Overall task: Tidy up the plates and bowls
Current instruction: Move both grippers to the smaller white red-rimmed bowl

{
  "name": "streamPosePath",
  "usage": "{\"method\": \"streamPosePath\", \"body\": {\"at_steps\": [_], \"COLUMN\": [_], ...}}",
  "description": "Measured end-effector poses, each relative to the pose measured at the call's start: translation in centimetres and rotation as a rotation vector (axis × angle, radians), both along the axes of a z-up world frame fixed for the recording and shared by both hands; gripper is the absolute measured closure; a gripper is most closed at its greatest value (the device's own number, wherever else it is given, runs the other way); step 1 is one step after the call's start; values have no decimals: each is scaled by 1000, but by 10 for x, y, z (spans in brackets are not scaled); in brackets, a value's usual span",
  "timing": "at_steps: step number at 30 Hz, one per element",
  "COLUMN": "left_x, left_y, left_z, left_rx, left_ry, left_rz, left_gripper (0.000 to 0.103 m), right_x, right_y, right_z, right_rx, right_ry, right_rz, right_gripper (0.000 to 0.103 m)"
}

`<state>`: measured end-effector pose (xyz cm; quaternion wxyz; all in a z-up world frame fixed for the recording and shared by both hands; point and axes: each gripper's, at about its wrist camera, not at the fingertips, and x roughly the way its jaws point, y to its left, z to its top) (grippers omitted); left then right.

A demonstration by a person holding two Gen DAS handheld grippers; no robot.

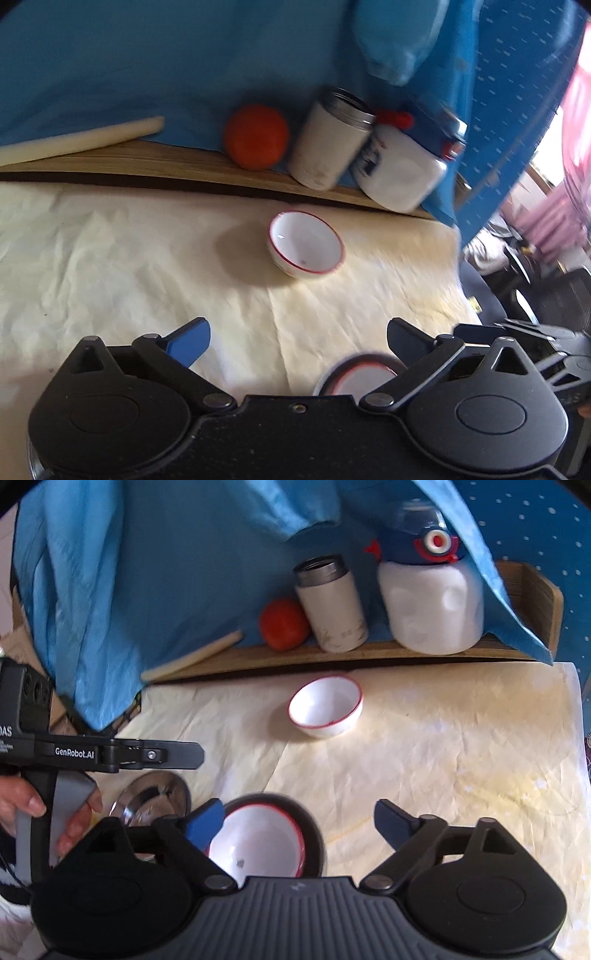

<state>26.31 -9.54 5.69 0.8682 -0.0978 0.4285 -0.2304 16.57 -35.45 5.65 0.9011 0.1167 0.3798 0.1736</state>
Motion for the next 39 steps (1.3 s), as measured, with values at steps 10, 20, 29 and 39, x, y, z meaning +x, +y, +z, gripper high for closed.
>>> {"method": "streamPosePath", "body": {"at_steps": [10, 20, 29, 39], "left_x": [35, 77, 106, 115], "left_y": [-4, -10, -24, -34], "left_z": [-20, -37, -53, -61], "left_rx": [49, 24, 38, 75], "left_ry": [-23, 29, 61, 51], "left_rz": [92, 143, 153, 131], "left_gripper": [1, 1, 1, 1], "right_x": [45, 94, 119, 121], "right_y": [-19, -19, -10, 8], "right_z": [-22, -39, -51, -58], "right_rx": [53, 23, -23, -113], "right_ry": [-32, -53, -67, -89], "right_rz": [-81, -128, -122, -86], "right_gripper": [0, 0, 1, 14]}}
